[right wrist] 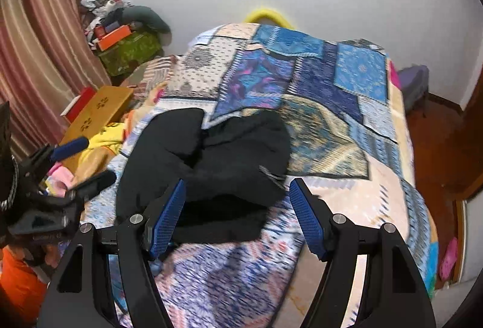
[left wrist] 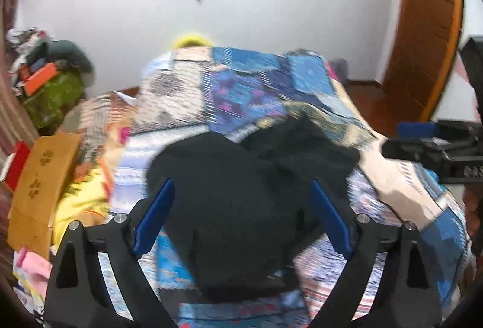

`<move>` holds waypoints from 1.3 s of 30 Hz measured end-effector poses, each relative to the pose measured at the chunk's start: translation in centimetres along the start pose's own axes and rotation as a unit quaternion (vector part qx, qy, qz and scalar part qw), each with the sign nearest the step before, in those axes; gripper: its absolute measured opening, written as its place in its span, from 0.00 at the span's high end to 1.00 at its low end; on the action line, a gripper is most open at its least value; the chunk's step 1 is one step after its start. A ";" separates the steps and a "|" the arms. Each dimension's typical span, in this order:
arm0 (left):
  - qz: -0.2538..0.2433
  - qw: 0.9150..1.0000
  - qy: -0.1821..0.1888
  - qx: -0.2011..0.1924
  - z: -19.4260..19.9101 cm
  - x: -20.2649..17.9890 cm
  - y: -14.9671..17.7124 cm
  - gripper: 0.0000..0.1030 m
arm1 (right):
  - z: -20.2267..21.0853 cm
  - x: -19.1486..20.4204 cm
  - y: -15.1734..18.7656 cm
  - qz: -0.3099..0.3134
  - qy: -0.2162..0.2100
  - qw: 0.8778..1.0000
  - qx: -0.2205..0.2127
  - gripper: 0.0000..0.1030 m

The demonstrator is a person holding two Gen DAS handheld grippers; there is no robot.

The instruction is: Fold large clothes

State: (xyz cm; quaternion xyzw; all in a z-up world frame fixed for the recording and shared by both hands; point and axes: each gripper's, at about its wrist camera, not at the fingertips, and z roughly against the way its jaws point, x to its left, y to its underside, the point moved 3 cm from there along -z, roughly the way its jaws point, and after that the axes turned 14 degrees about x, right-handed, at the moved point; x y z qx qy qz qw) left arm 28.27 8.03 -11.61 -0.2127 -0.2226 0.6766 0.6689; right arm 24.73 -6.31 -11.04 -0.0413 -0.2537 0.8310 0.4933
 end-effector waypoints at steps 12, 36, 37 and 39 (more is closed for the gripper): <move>0.083 0.992 0.047 0.085 -7.7 4.0 2.1 0.11 | -4.8 0.8 -1.4 0.003 0.012 1.000 0.018 0.34; 0.191 0.969 0.093 0.128 -9.8 9.5 4.3 0.08 | -5.2 -5.1 1.4 -0.074 -0.036 0.994 0.067 0.28; 0.206 0.961 0.117 0.142 -10.5 9.9 4.8 0.08 | -5.5 -5.7 1.5 -0.088 -0.039 0.993 0.072 0.28; 0.248 0.937 0.185 0.162 -12.2 10.7 5.9 0.08 | -6.7 -6.7 1.8 -0.118 -0.062 0.987 0.092 0.28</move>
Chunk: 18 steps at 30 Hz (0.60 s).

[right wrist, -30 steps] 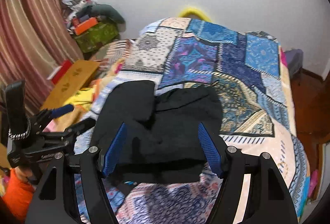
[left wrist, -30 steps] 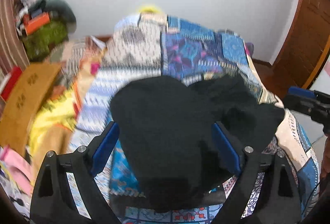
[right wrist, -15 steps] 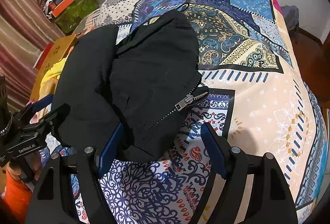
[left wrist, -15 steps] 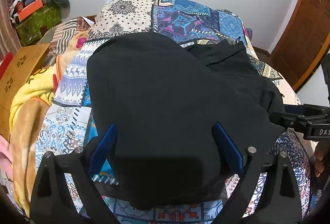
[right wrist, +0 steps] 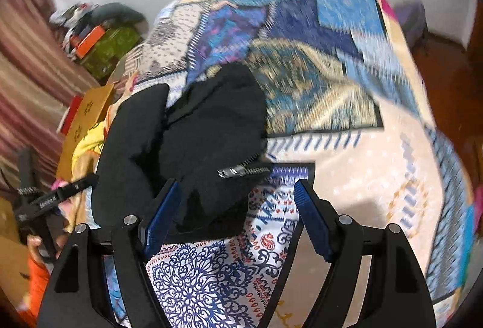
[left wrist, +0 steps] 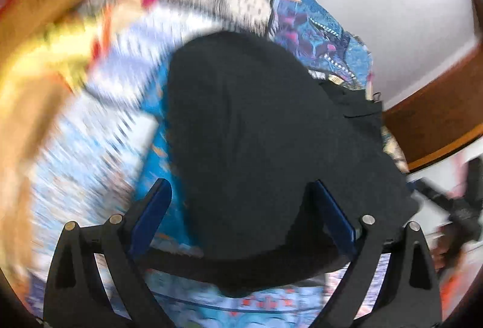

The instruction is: Fold large clothes

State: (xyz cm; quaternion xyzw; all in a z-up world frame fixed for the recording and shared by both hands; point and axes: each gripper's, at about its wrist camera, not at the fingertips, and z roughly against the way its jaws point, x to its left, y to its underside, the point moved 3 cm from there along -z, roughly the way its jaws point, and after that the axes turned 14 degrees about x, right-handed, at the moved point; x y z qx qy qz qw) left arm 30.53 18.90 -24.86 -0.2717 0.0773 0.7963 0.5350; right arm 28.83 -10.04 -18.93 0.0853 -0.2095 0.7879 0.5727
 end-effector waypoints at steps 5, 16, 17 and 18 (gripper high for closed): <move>0.084 0.989 0.119 0.035 -2.3 2.7 -0.2 0.03 | -2.6 -1.1 0.0 -0.045 -0.073 0.995 0.050 0.28; 0.099 0.986 0.129 0.041 -4.5 2.6 -2.2 0.00 | -6.4 -0.1 -1.7 -0.057 -0.116 0.988 0.084 0.28; 0.101 0.985 0.130 0.042 -4.7 2.9 -2.5 0.00 | -6.4 0.2 -1.9 -0.052 -0.115 0.988 0.084 0.28; 0.100 0.985 0.131 0.043 -4.9 3.1 -2.8 0.00 | -6.6 0.5 -2.1 -0.048 -0.113 0.989 0.085 0.28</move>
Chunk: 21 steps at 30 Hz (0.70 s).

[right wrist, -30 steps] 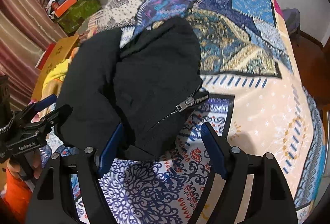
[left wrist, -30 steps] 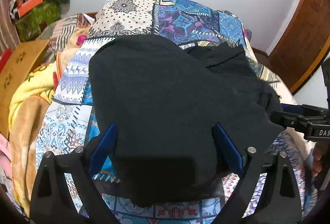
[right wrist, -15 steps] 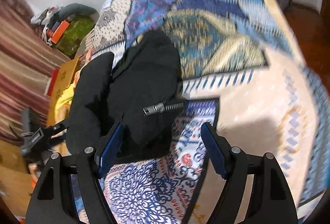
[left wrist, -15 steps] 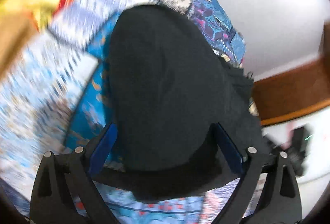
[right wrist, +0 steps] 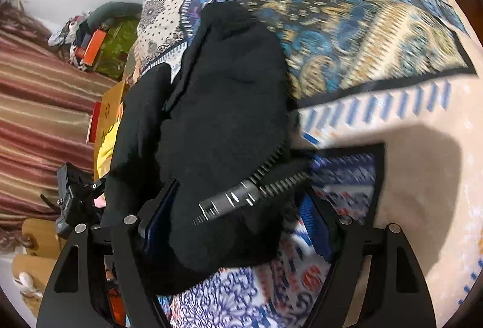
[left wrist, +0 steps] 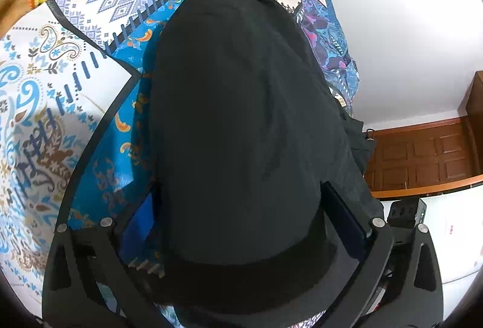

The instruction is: Fold large clothes

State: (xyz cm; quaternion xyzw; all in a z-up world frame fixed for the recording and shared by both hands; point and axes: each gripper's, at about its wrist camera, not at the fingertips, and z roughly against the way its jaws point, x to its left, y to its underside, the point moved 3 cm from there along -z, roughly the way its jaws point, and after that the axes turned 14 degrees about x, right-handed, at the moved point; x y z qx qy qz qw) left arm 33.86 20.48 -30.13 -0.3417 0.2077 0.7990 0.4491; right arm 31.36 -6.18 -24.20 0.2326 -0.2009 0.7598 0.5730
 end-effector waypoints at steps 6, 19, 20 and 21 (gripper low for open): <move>-0.007 1.000 0.004 -0.004 -0.1 0.3 -0.1 0.03 | -0.8 0.5 -0.3 0.000 0.001 1.000 0.003 0.47; -0.120 0.989 -0.068 -0.052 5.3 -4.5 3.1 0.29 | 2.2 3.8 0.7 0.066 0.031 0.997 -0.034 0.81; -0.129 0.987 -0.072 -0.058 5.9 -4.8 3.0 0.30 | 2.3 4.2 0.6 0.072 0.033 0.996 -0.038 0.81; -0.136 0.986 -0.074 -0.063 6.4 -5.2 2.9 0.31 | 2.4 4.7 0.5 0.078 0.034 0.995 -0.042 0.82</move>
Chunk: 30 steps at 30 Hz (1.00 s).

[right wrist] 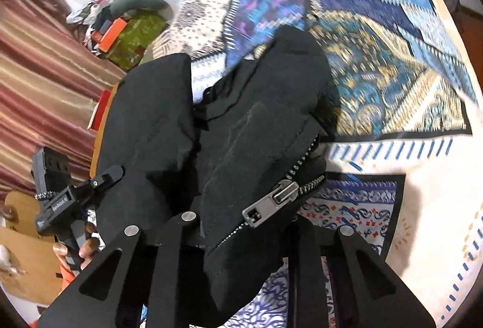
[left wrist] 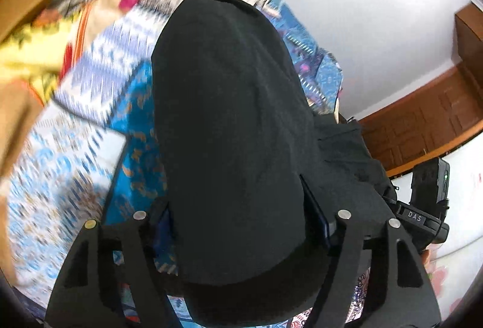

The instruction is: Fold large clothes

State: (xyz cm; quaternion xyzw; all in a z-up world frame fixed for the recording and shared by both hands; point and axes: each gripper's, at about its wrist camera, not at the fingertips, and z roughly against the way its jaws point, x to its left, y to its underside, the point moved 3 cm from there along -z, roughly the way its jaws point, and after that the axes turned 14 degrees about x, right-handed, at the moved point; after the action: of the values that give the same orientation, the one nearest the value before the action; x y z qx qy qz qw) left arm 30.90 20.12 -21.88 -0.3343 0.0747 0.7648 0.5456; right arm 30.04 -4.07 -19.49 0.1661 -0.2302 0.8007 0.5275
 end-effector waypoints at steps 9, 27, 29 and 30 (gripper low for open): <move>-0.048 0.997 -0.012 -0.051 5.3 -1.7 -4.6 0.33 | 0.8 4.7 -4.4 0.033 -0.003 0.998 -0.047 0.83; -0.049 0.996 -0.057 -0.057 5.8 6.7 -17.6 0.34 | -7.3 9.8 -13.5 0.052 -0.011 0.997 -0.062 0.85; -0.022 0.997 -0.065 -0.033 3.8 9.4 -17.8 0.35 | -10.1 9.3 -13.8 0.038 -0.003 0.999 -0.035 0.85; -0.003 0.997 -0.071 -0.018 2.7 11.0 -17.7 0.35 | -11.5 8.9 -13.8 0.030 -0.003 0.999 -0.019 0.85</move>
State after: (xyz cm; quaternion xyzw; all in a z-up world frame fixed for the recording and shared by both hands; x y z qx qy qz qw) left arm 43.44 37.00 -21.90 -0.2891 0.0206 0.7860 0.5460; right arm 39.07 13.65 -21.96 0.1517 -0.2516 0.8111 0.5058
